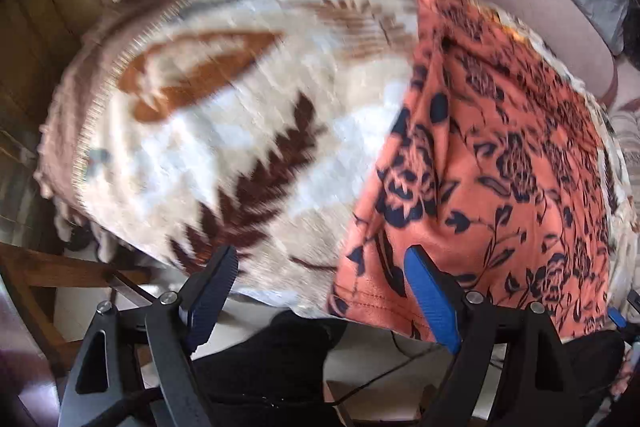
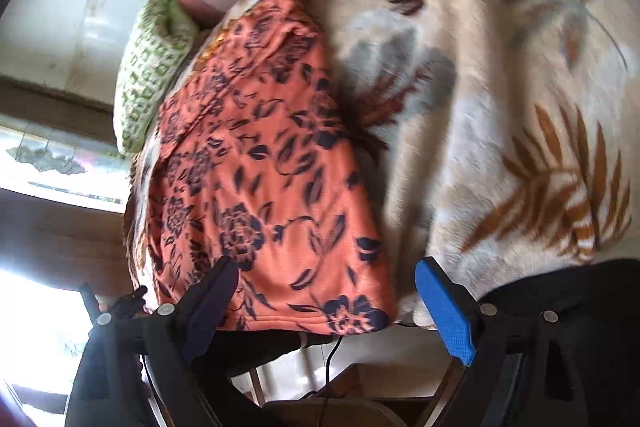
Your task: Fold small clothes
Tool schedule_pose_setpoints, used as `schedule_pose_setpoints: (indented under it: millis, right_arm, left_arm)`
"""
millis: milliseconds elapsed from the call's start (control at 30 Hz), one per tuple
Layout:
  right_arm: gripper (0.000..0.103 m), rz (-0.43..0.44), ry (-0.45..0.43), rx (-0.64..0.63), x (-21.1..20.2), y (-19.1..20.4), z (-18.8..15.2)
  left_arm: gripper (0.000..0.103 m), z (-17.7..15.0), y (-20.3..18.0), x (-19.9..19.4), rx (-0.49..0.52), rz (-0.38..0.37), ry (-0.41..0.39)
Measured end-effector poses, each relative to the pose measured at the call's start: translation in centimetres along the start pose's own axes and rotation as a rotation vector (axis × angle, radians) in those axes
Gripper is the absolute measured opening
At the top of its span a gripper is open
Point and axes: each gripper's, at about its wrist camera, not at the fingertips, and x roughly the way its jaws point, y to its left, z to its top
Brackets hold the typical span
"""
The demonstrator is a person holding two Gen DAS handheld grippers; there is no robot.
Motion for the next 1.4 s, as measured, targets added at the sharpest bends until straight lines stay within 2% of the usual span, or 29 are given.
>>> schedule_pose_setpoints:
  millis: [67,167,200,233,300,400,500,600,700,767,800,833,867,900,933,967,1033,1133,1267,1400]
  right_arm:
    - [0.091,-0.005,0.007,0.013,0.3,-0.5,-0.3]
    - [0.088,-0.004,0.011,0.019,0.7,-0.8,-0.3]
    - [0.085,-0.003,0.014,0.021,0.9,-0.8,-0.3]
    - [0.083,-0.001,0.023,0.024,1.1,-0.9,-0.2]
    - [0.074,0.001,0.042,0.03,1.5,-1.1,-0.2]
    - [0.073,-0.011,0.054,0.037,2.1,-1.1,-0.4]
    - [0.073,0.0,0.064,0.063,2.3,-1.7,-0.4]
    - [0.073,-0.012,0.059,0.071,2.5,-1.9,-0.3]
    - [0.073,-0.029,0.056,0.065,3.0,-1.7,-0.3]
    - [0.074,-0.03,0.063,0.048,3.3,-1.2,-0.3]
    - [0.069,-0.023,0.081,0.017,3.7,-0.5,-0.5]
    - [0.059,-0.027,0.1,-0.007,4.1,-0.1,-0.6]
    - [0.031,-0.068,0.113,-0.034,4.6,0.4,-0.9]
    - [0.02,-0.132,0.111,-0.064,5.1,0.9,-1.2]
    - [0.014,-0.157,0.105,-0.079,5.2,1.1,-1.2]
    - [0.012,-0.166,0.102,-0.086,5.1,1.3,-1.3]
    - [0.009,-0.14,0.096,-0.083,4.3,1.5,-1.1]
    - [0.008,-0.051,0.09,-0.099,2.4,2.8,-0.6]
    - [0.008,0.148,0.043,-0.061,-0.3,4.3,1.7]
    - [0.008,0.274,-0.017,-0.024,-1.8,5.6,4.1]
  left_arm:
    - [0.086,-0.5,0.1,1.4,-0.019,-0.026,0.054]
    - [0.085,-1.1,-0.3,2.1,-0.016,-0.107,0.076]
    - [0.081,-1.2,-0.5,2.2,-0.011,-0.116,0.076]
    - [0.066,-1.3,-0.8,2.3,-0.001,-0.115,0.076]
    - [0.046,-1.4,-1.2,2.7,0.023,-0.099,0.088]
    - [0.042,-1.3,-1.6,2.7,0.039,-0.095,0.075]
    - [0.042,-0.9,-0.7,2.7,0.002,-0.138,0.081]
    - [0.049,-0.6,-0.2,2.6,-0.008,-0.171,0.091]
    - [0.05,-0.2,-0.5,2.5,0.027,-0.16,0.071]
    - [0.045,0.2,-1.1,2.6,0.067,-0.141,0.052]
    - [0.032,0.2,-1.2,2.5,0.078,-0.137,0.046]
    - [0.02,0.3,-1.4,2.5,0.086,-0.137,0.043]
    - [0.018,0.4,-1.4,2.5,0.089,-0.147,0.043]
    - [0.015,0.5,-1.5,2.4,0.089,-0.153,0.042]
    - [0.011,0.6,-1.5,2.5,0.087,-0.16,0.042]
    - [0.011,0.8,-1.6,2.6,0.077,-0.174,0.044]
    - [0.009,0.9,-1.3,2.4,0.064,-0.204,0.047]
    - [0.009,1.3,-0.5,1.2,0.063,-0.261,0.042]
    - [0.009,3.2,0.0,-0.9,0.046,-0.359,0.009]
    - [0.009,5.9,0.2,-3.4,0.035,-0.447,-0.045]
